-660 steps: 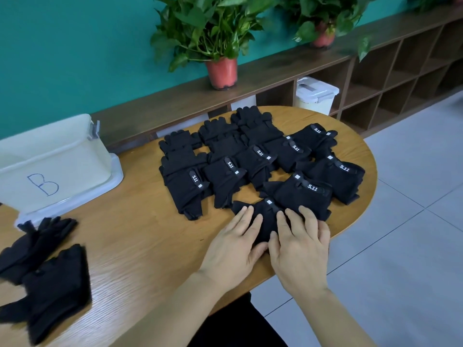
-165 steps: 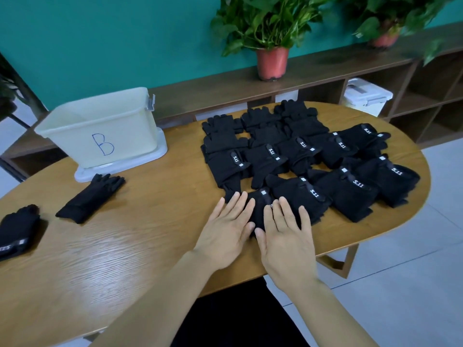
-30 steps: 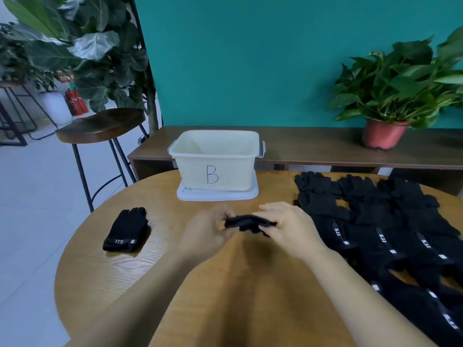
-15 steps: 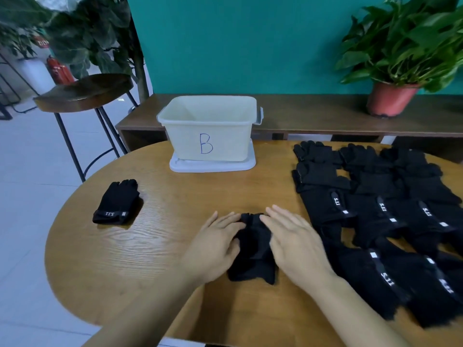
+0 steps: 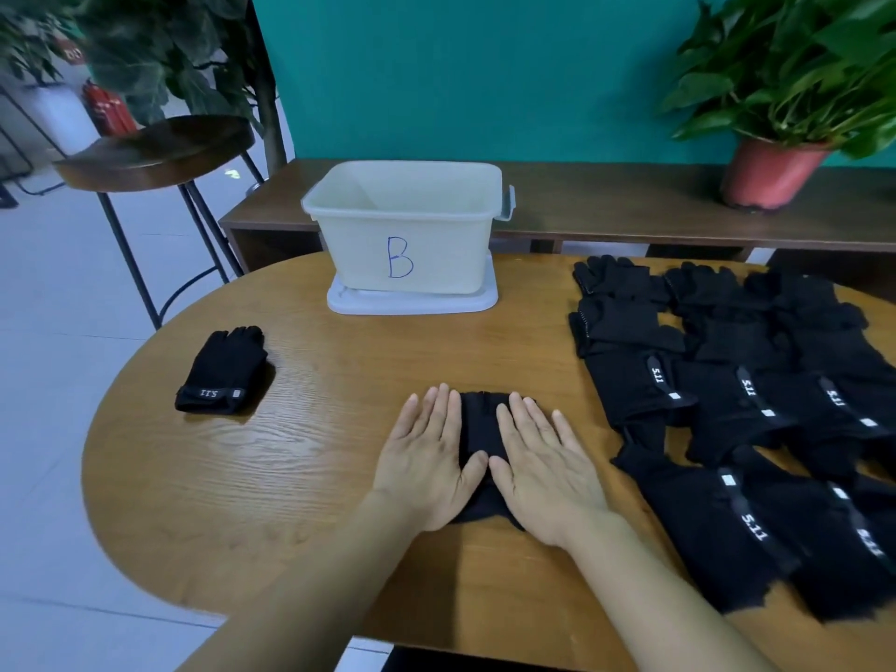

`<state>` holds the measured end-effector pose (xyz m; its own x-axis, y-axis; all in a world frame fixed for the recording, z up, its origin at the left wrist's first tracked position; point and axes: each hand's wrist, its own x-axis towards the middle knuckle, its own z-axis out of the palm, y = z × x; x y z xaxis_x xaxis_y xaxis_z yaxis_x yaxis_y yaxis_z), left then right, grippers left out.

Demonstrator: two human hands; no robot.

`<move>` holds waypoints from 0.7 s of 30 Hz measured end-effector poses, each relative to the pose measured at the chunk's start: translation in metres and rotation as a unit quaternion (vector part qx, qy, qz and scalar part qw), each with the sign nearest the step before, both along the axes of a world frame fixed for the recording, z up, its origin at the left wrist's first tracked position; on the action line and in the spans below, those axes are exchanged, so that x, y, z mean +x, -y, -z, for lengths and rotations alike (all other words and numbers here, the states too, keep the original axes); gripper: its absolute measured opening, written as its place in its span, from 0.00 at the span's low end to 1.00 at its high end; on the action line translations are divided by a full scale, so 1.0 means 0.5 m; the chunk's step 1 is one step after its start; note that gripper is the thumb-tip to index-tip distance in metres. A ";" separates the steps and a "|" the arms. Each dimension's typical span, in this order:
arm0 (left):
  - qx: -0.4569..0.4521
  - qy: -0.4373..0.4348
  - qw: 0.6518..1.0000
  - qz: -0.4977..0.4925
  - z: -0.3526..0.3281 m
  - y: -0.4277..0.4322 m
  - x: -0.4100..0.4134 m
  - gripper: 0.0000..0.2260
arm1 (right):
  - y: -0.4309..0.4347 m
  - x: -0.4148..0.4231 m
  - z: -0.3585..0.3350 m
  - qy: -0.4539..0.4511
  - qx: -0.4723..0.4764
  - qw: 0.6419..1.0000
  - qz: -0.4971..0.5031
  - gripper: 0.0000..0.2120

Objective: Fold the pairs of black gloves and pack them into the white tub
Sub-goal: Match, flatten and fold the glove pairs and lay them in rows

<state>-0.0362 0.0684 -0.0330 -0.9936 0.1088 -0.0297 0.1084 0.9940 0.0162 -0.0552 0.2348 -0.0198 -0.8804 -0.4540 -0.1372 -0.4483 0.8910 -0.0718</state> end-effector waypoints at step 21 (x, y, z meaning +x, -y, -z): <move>0.063 -0.066 0.975 -0.201 -0.050 0.389 0.106 0.30 | 0.306 0.007 -0.111 -0.026 -0.045 0.989 -0.138 0.27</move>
